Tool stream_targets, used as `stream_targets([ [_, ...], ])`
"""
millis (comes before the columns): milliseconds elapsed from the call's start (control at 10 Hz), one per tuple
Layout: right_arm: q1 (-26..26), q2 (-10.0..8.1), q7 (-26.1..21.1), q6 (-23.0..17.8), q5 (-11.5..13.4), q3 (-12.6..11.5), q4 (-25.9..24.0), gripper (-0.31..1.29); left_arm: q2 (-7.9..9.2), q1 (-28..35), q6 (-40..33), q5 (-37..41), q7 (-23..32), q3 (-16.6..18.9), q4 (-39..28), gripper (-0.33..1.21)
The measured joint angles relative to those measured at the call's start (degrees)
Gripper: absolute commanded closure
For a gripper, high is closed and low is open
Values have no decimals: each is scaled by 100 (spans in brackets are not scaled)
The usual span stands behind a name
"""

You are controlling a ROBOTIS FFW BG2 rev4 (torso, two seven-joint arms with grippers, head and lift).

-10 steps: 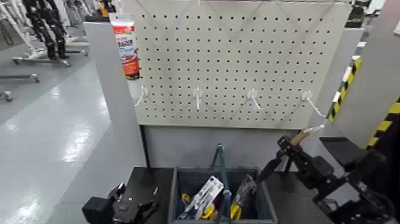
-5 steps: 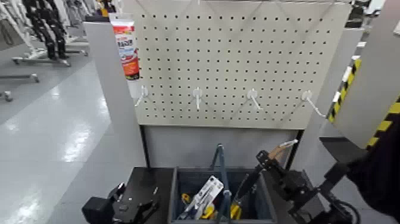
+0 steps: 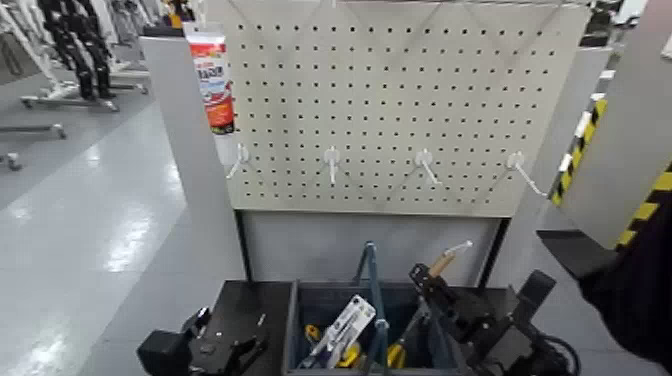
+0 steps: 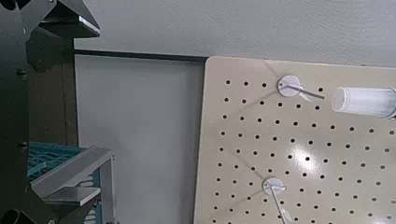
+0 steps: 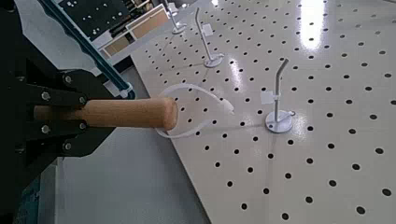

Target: Put the tool with the wooden handle into the crate.

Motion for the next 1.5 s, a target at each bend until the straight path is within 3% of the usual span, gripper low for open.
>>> stream_targets([
  [100,-1,-4,-4,105,18,-2,-40,93,0,1,0,6,0,5,0,11],
  [300,2,-18,-24,356,76,-66,-157,28,0,7,0,12,0,8,0,11],
  [400,9,-22,-29,465,133,-124,-232,7,0,8,0,16,0,8,0,11],
  [700,38,-34,-72,611,389,-287,-466,8,0,5,5,18,0,8,0,11],
  [1200,187,-39,-229,447,519,-488,-763,12,0,-8,20,18,0,-12,9,11],
  [1400,380,-23,-613,310,668,-574,-1061,12,4,-9,35,18,0,-18,9,11],
  [1500,532,1,-959,251,882,-614,-1311,12,8,-9,35,18,0,-18,9,11],
])
